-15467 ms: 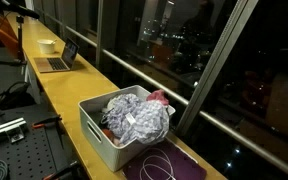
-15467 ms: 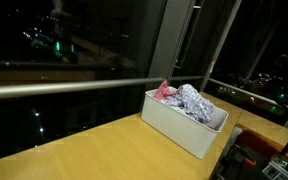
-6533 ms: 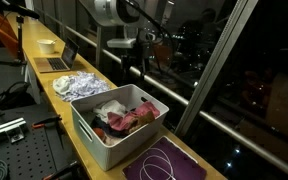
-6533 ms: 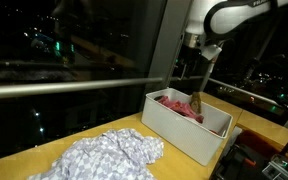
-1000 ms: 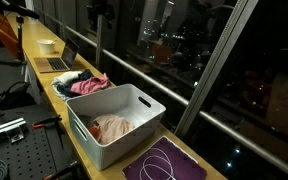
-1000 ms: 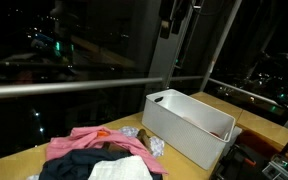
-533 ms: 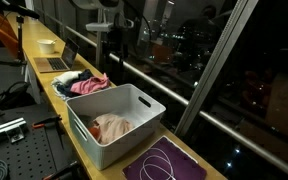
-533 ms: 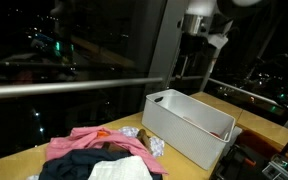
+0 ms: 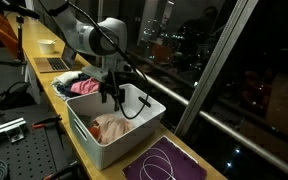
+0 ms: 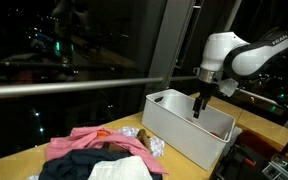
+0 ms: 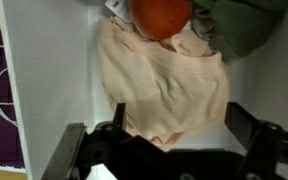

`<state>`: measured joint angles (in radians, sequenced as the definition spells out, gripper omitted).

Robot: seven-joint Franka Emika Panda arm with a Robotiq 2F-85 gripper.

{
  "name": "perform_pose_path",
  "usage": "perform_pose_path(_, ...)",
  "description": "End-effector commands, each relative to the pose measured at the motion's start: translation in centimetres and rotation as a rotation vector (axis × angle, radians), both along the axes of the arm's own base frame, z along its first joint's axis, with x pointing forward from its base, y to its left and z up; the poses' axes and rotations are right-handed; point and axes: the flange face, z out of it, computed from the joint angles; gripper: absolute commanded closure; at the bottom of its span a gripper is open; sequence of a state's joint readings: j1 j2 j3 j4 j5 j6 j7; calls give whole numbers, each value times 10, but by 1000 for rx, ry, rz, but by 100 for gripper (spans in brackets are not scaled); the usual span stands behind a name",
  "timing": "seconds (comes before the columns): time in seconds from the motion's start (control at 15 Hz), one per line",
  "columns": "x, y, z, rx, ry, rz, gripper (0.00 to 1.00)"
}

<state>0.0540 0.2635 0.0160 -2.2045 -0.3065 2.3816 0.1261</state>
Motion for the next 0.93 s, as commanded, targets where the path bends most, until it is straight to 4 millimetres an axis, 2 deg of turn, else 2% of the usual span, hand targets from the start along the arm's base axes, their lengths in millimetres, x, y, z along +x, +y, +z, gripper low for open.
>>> perform_pose_path(0.0,-9,-38,-19,2,-17,-11,0)
perform_pose_path(0.2,-4,-49,-33,18,-28,-30,0)
perform_pose_path(0.33,3,-46,-46,30,-37,-34,0)
perform_pose_path(0.87,15,-47,-114,41,-8,-32,0)
